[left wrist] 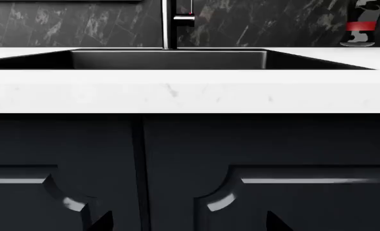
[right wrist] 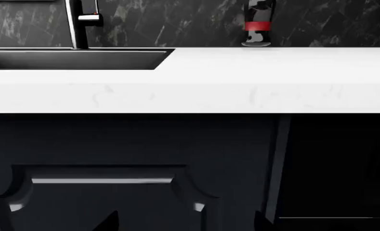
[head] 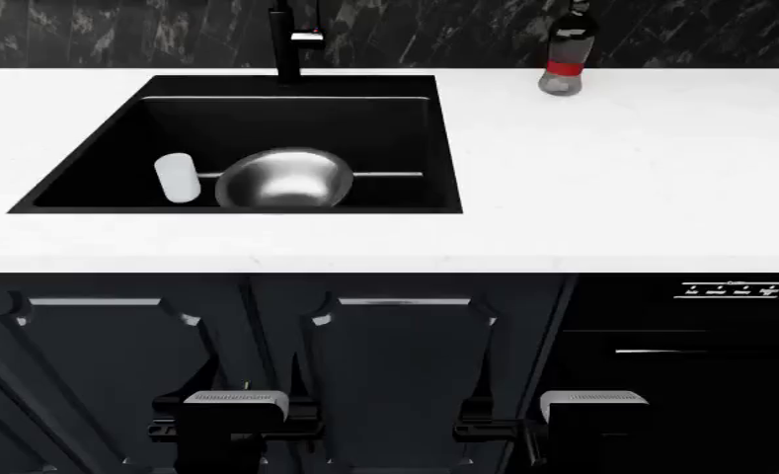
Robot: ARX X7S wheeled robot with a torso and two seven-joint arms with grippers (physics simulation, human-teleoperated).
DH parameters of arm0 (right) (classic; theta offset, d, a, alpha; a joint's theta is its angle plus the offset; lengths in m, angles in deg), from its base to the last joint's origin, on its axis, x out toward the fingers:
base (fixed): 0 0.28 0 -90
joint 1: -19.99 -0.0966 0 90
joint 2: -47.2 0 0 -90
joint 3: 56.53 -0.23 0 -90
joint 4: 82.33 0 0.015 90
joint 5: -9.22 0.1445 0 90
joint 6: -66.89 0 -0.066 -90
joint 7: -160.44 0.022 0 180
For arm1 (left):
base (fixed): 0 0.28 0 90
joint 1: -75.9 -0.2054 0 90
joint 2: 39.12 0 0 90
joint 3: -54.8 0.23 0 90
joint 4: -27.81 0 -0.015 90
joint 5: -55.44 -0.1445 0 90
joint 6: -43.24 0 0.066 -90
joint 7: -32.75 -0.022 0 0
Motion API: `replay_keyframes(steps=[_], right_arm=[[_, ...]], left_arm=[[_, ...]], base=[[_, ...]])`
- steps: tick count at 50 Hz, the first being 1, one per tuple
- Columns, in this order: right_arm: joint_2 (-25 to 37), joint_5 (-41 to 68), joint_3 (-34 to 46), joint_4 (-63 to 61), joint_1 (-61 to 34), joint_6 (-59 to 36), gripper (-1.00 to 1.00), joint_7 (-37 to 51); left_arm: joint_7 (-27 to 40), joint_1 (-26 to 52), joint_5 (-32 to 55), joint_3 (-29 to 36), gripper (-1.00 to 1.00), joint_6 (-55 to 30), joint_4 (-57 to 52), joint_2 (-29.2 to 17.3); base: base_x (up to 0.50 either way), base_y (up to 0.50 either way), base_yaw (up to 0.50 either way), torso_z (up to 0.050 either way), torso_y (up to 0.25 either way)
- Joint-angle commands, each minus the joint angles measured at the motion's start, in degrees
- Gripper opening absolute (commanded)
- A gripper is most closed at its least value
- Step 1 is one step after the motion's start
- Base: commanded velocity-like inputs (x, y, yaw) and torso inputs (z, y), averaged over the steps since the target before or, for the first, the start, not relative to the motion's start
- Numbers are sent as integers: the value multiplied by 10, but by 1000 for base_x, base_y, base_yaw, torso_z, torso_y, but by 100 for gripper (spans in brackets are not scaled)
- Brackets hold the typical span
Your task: Pick the cup and bowl from the sink and place them on the counter for drying.
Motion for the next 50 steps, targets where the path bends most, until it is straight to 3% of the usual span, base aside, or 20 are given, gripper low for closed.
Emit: replay_keyframes(steps=[1, 14, 42, 50], right_arm=[[8, 8, 10, 0, -1, -1, 100, 15], [30, 25, 37, 6, -6, 3, 100, 38], [49, 43, 58, 2, -8, 9, 100, 70], [52, 46, 64, 6, -8, 5, 100, 76]], left_arm=[[9, -1, 11, 9, 100, 0, -1, -9], [29, -6, 37, 26, 100, -5, -7, -30], [45, -13, 71, 42, 100, -5, -11, -55], [51, -10, 48, 64, 100, 25, -10, -61]], base=[[0, 0, 0, 0, 0], [0, 22, 0, 0, 0], [0, 498, 0, 0, 0], [0, 34, 0, 9, 0]])
